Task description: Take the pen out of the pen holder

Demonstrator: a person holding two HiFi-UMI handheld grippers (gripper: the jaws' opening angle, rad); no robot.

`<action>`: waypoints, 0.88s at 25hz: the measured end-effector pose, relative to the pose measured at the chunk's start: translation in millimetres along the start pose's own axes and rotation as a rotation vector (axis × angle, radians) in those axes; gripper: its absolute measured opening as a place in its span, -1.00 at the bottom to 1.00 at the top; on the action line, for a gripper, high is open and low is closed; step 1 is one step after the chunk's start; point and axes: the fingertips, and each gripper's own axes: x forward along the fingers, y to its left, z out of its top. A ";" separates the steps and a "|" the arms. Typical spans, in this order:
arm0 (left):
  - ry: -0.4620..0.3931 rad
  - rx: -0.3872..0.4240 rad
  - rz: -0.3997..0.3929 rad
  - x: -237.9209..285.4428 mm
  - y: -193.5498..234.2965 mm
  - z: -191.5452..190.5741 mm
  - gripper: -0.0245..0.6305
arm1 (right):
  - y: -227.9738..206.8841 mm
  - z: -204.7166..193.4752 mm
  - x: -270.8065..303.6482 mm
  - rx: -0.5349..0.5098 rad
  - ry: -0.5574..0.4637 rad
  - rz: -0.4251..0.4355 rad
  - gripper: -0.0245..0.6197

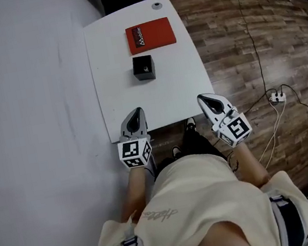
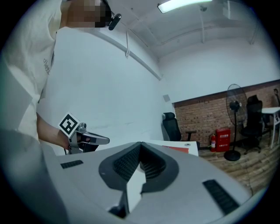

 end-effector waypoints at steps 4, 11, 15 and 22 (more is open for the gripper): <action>-0.027 0.004 0.008 37.9 -1.4 25.3 -0.87 | -37.0 17.1 27.6 -0.024 -0.022 0.043 -0.90; -0.054 -0.027 0.042 77.7 3.8 39.0 -0.87 | -73.9 17.6 57.6 -0.032 -0.020 0.095 -0.90; -0.032 0.009 0.062 81.4 9.5 38.5 -0.87 | -80.1 17.6 72.7 -0.030 -0.009 0.125 -0.90; -0.011 0.030 0.050 87.9 14.7 41.2 -0.86 | -70.7 25.9 92.6 -0.030 0.002 0.157 -0.90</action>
